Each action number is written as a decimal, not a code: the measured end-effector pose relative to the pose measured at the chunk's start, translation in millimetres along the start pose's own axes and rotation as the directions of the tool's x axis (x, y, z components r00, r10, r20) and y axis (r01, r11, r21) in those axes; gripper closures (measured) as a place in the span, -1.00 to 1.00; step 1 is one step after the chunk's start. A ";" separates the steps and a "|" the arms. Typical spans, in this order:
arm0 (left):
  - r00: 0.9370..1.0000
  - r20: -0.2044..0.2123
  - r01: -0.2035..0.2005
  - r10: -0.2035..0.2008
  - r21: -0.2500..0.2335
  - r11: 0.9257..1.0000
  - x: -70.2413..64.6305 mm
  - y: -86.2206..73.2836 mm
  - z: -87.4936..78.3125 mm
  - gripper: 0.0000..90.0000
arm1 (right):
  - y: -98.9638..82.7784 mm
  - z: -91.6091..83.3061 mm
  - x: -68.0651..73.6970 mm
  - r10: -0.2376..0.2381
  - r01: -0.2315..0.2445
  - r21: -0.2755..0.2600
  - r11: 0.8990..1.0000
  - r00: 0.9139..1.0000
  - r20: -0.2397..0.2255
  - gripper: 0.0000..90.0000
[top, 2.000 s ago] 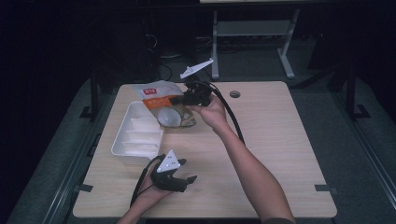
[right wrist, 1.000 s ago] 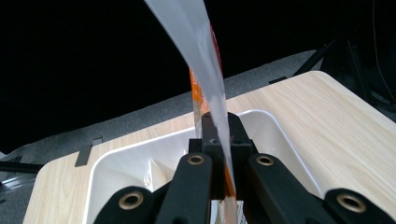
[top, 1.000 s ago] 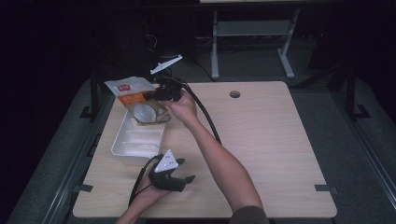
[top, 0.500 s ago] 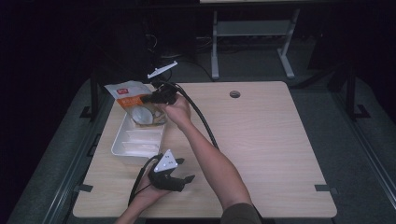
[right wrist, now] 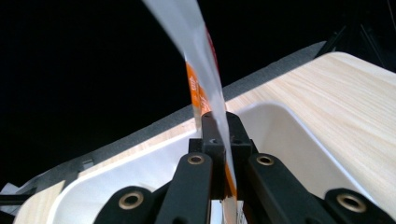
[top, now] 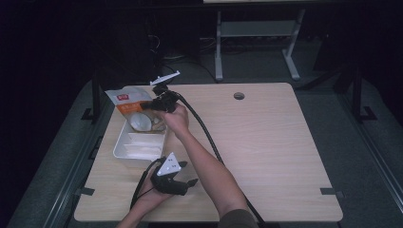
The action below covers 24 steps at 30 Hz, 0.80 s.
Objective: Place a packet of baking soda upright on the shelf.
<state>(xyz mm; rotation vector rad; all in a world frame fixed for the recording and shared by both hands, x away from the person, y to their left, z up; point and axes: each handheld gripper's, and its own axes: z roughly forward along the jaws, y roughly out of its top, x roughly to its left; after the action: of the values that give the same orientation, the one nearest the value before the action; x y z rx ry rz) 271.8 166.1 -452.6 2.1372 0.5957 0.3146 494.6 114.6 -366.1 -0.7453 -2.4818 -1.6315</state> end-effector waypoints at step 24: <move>1.000 0.000 -0.009 0.009 0.015 1.000 -1.7 0.0 2.6 -0.41 | -39.6 -4.8 -10.2 -0.036 0.032 0.179 0.983 0.999 0.023 0.79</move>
<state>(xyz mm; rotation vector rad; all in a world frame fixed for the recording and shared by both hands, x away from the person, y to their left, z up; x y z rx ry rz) 271.5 163.5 -454.1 2.1551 0.5900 0.3157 485.3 94.3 -400.7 -0.7095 -2.6286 -1.3928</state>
